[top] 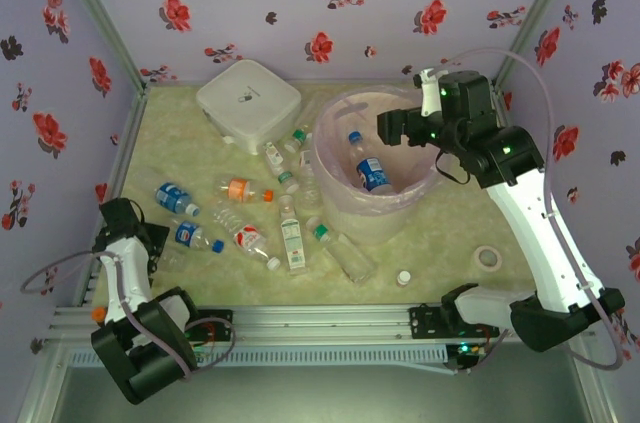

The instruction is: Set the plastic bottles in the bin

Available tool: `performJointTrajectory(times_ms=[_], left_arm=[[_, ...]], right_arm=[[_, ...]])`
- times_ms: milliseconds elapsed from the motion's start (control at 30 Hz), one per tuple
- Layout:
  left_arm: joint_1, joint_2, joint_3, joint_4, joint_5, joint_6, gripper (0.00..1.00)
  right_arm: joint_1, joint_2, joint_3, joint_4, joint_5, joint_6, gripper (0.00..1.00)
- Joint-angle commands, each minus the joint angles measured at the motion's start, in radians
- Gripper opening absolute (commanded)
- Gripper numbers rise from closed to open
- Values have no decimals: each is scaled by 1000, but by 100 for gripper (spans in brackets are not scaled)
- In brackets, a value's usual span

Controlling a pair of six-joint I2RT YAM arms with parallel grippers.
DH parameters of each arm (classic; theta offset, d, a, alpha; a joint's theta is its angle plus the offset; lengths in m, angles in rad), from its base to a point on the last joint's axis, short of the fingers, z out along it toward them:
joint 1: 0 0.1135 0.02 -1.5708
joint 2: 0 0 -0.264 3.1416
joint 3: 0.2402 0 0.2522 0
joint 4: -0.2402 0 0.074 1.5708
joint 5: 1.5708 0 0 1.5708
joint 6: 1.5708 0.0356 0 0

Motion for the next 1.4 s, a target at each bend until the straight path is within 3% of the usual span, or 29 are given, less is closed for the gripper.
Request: performJointTrajectory(times_ms=[0,133,433,633,733,800,933,1100,1267,1367], left_arm=[[3,7,-2,10,16,13,87],[3,-22,8,0,15,19,68],[1,-117,91,-93,35,24,52],[-51,-188,226,-98,175,0,41],[-157,-207,313,42,294,77,29],[-249,-212,353,163,365,134,27],[-456,-208,414,346,377,207,16],[-703,-146,429,551,479,318,7],[-951,-32,485,567,501,497,2],[-1020,20,524,556,501,550,2]], right_arm=[[-5,6,-7,23,-3,-6,99],[-6,9,-12,31,-1,-3,99],[-7,5,-5,60,-23,14,99],[-7,17,18,78,-56,42,99],[-6,47,62,74,-138,66,99],[14,78,106,42,-208,59,98],[160,143,203,-20,-176,-30,95],[205,216,263,102,-384,46,85],[235,314,374,149,-487,101,73],[236,362,424,148,-478,131,77]])
